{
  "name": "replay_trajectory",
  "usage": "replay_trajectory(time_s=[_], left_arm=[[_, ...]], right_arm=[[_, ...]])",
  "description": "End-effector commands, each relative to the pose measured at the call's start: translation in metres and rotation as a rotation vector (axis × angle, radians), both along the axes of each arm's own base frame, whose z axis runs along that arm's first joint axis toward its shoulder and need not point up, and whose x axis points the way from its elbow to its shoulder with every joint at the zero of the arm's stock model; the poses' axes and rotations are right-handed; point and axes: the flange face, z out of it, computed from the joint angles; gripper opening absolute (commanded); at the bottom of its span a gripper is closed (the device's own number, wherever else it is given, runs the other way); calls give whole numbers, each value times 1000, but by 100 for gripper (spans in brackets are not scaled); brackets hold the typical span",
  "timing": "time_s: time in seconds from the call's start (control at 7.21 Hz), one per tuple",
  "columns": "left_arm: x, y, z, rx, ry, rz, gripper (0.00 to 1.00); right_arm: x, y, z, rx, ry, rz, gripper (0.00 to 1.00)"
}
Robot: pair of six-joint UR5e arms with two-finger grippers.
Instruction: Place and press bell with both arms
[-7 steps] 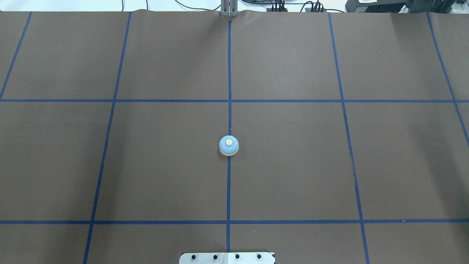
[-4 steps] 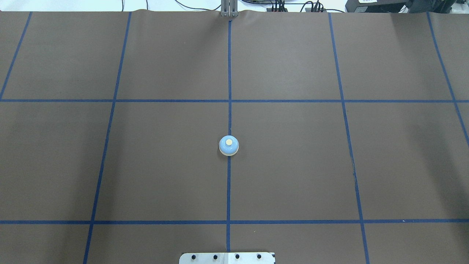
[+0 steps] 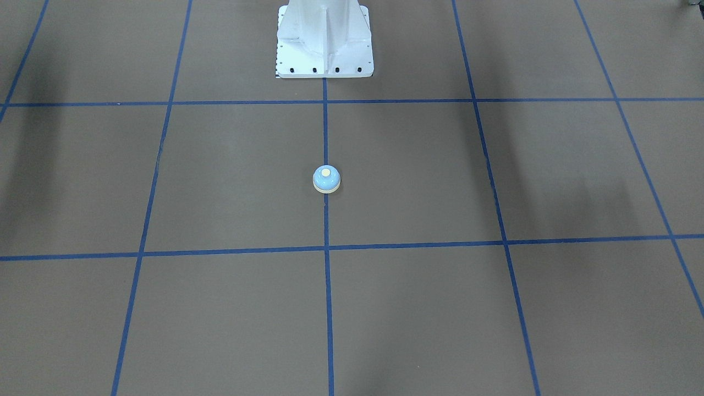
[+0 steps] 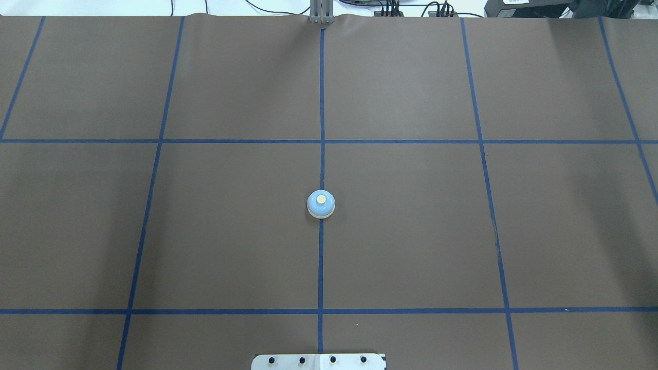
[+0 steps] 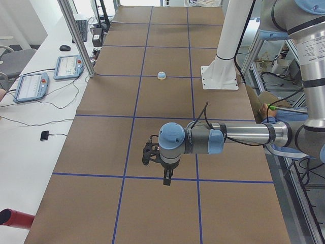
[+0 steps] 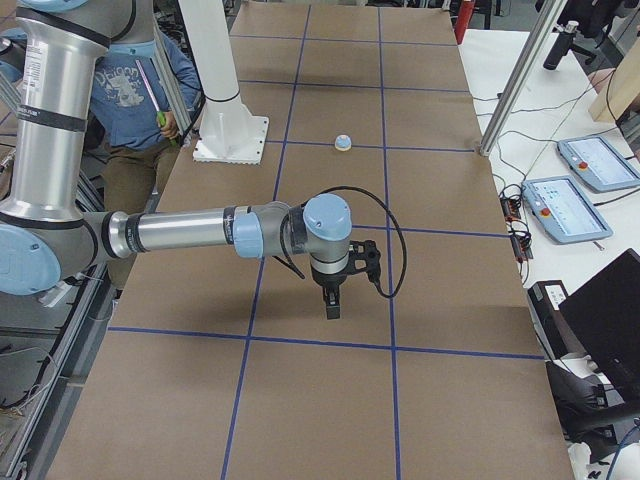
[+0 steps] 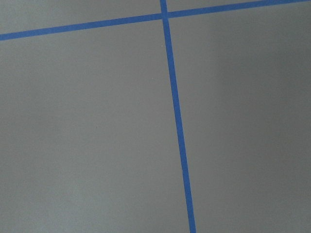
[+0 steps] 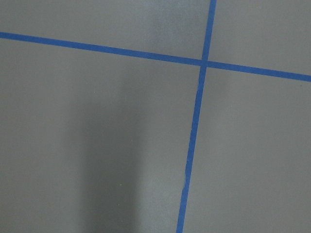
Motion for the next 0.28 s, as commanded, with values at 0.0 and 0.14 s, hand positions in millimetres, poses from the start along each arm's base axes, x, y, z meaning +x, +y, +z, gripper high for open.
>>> replay_trajectory(time_s=[0.0, 0.14], left_arm=[[0, 0, -3, 6, 1, -1, 100], [0, -1, -7, 15, 0, 0, 100]], right_arm=[[0, 0, 2, -3, 0, 0, 100], [-1, 0, 3, -8, 0, -1, 100]])
